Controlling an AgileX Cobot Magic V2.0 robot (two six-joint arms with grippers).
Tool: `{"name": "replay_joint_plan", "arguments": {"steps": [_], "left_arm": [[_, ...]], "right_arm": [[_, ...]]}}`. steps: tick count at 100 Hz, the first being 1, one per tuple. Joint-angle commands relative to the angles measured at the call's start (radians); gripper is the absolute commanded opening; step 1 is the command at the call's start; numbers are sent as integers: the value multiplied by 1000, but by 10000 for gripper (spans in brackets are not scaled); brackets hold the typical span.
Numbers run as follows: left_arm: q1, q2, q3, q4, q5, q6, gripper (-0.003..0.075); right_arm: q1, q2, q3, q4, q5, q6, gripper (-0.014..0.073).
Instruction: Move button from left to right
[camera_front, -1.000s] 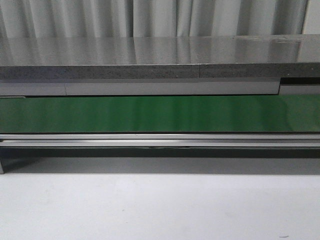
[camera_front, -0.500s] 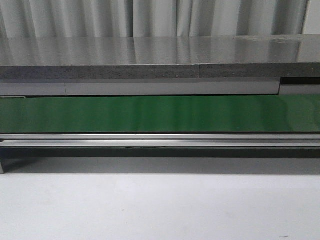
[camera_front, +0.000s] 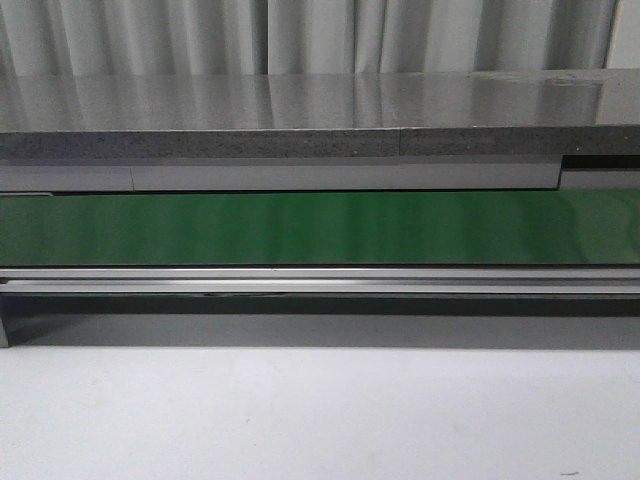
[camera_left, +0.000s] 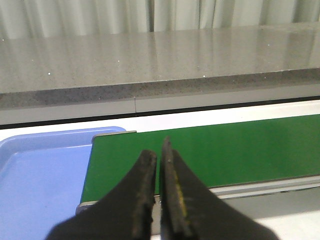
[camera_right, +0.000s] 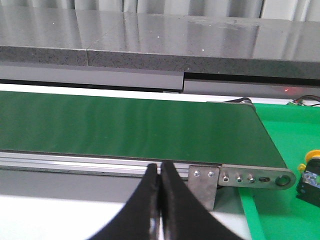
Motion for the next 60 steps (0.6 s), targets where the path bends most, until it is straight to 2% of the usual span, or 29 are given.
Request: {"name": "replay_joint_plan", "arguments": {"steps": [1,39,60], "left_arm": [[-8,-32,11,16,-103,-4,5],[60,-212,155,13,-103,-10,5],[86,-226,202,-7,-121,-12,5]], "right_arm": [[2,-16,1,-9,-86,-3,-68],[2,-16,1,-9,-86,-3,-68],[2,-16,1,-9,-86,-3,-68]]}}
